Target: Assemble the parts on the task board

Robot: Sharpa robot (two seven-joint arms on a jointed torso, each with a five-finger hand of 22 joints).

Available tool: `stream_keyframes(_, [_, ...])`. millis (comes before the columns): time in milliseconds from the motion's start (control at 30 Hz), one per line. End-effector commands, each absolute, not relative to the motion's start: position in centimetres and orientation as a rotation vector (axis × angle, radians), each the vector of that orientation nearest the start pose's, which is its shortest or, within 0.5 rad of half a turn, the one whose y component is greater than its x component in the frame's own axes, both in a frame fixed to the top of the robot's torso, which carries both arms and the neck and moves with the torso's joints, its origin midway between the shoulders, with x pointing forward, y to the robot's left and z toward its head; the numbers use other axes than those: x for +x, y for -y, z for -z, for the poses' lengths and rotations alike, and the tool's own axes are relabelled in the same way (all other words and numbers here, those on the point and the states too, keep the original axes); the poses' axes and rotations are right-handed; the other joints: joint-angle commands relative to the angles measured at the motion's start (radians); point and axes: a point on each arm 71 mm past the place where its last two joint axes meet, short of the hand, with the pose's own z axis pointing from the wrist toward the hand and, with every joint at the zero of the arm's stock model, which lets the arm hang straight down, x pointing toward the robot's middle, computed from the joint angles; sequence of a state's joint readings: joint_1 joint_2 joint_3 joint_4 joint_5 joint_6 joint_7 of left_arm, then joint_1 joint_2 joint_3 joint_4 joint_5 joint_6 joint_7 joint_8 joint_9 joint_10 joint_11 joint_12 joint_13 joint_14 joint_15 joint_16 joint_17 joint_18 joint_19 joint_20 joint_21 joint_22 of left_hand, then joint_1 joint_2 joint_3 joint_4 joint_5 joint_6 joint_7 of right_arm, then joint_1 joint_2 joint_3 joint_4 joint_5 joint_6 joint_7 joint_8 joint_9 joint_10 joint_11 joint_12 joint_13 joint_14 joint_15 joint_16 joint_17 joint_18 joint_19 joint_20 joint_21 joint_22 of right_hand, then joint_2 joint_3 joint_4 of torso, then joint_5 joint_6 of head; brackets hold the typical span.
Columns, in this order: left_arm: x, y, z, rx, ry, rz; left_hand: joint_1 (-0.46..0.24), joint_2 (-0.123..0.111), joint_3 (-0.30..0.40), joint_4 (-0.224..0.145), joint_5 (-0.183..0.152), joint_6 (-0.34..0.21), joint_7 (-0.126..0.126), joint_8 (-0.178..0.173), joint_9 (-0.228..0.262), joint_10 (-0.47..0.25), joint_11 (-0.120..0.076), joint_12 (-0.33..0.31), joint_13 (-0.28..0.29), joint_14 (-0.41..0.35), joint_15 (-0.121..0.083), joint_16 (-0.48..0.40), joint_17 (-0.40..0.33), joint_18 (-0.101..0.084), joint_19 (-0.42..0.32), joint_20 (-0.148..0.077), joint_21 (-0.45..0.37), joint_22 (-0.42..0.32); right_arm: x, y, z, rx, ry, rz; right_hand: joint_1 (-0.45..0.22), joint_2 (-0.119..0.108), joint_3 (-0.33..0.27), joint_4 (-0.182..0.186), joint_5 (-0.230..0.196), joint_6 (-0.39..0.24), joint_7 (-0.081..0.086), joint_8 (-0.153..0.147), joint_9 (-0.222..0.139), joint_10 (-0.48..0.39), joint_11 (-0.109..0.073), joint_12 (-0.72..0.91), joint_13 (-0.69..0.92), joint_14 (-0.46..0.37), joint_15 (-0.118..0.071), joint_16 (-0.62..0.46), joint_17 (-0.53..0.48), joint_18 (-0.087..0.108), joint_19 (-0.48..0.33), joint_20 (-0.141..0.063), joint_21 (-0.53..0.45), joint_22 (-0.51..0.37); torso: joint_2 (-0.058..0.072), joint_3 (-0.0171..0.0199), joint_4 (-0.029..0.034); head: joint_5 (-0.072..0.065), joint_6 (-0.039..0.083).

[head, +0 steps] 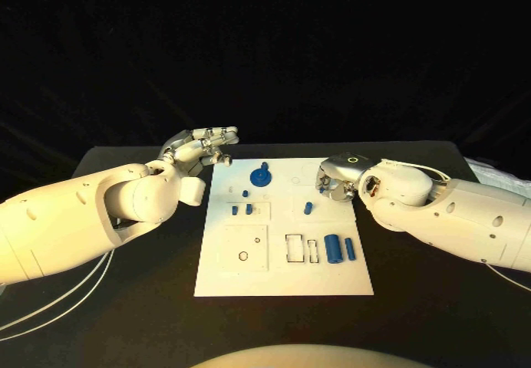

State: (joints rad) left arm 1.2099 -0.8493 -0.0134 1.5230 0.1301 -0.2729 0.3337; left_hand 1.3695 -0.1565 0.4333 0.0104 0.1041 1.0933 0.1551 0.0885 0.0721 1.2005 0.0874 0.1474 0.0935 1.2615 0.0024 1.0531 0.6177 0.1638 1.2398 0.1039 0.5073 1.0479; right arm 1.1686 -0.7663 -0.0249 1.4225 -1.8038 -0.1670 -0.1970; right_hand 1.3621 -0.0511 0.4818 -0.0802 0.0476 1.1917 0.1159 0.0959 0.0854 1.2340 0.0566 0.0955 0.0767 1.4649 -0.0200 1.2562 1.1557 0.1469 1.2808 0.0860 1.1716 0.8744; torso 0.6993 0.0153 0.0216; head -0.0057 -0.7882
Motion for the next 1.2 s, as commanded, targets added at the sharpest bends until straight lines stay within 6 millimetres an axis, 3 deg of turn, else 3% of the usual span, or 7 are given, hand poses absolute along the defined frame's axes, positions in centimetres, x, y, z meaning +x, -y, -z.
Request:
stream_keyframes(33, [49.5,-21.2,17.0,-1.286,-1.408,1.602,-0.001,0.003,-0.007,-0.002,0.006,0.001,0.001,0.004,-0.001,-0.004,-0.004,0.005,0.001,-0.010,0.000,-0.007,-0.001,0.019,-0.004,0.000,-0.005,-0.001,49.8,19.2,20.1,-0.397,-1.641,-0.365,-0.012,-0.001,-0.001,0.006,0.000,0.010,0.000,0.003,0.007,0.009,-0.001,0.001,-0.002,0.040,-0.005,-0.004,-0.001,-0.017,0.006,-0.003,0.005,0.002,-0.001,-0.0003,0.0011,-0.002,0.001])
stream_keyframes(267, [49.6,-21.4,17.1,-1.290,-1.410,1.596,0.001,0.003,-0.008,-0.003,0.006,0.000,0.001,0.004,-0.001,-0.005,-0.004,0.006,0.001,-0.010,0.000,-0.008,-0.003,0.019,-0.004,0.000,-0.006,-0.003,49.5,19.7,19.4,-0.362,-1.626,-0.378,-0.015,-0.002,-0.002,0.007,0.000,0.009,0.000,0.002,0.007,0.009,-0.001,-0.001,-0.003,0.040,-0.006,-0.004,-0.002,-0.018,0.007,-0.003,0.007,0.004,-0.001,-0.0003,-0.0013,0.001,0.007])
stream_keyframes(567, [49.8,-21.6,17.2,-1.295,-1.415,1.588,0.004,0.003,-0.011,-0.006,0.006,-0.003,0.002,0.003,-0.002,-0.008,-0.002,0.007,0.001,-0.014,0.000,-0.013,-0.012,0.019,-0.004,0.000,-0.009,-0.006,48.4,19.6,18.1,-0.336,-1.616,-0.431,-0.016,-0.003,-0.002,0.008,0.000,0.009,0.000,0.002,0.007,0.009,-0.001,-0.001,-0.003,0.040,-0.006,-0.004,-0.002,-0.018,0.008,-0.003,0.008,0.006,-0.001,-0.0001,0.0001,0.000,0.007])
stream_keyframes(867, [49.7,-21.5,17.4,-1.299,-1.424,1.589,0.004,0.003,-0.011,-0.006,0.006,-0.003,0.002,0.003,-0.002,-0.008,-0.002,0.007,0.001,-0.014,0.000,-0.013,-0.012,0.019,-0.004,0.000,-0.009,-0.006,45.7,15.7,16.6,-0.379,-1.580,-0.574,-0.016,-0.003,-0.002,0.008,0.000,0.009,0.000,0.002,0.007,0.008,-0.001,-0.003,-0.004,0.040,-0.006,-0.003,-0.001,-0.018,0.009,-0.004,0.008,0.007,0.000,-0.0006,0.0017,0.012,0.007])
stream_keyframes(1200, [49.5,-21.0,17.5,-1.298,-1.435,1.600,0.004,0.003,-0.012,-0.006,0.006,-0.004,0.003,0.003,-0.002,-0.010,-0.002,0.007,0.001,-0.016,0.001,-0.015,-0.017,0.019,-0.004,0.000,-0.011,-0.007,43.1,10.5,17.0,-0.482,-1.576,-0.705,-0.015,0.000,0.001,0.008,0.001,0.007,0.001,0.000,0.007,0.007,-0.001,-0.006,-0.005,0.040,-0.006,-0.004,-0.003,-0.017,0.007,-0.004,0.006,0.002,0.000,-0.0026,-0.0004,0.043,-0.001])
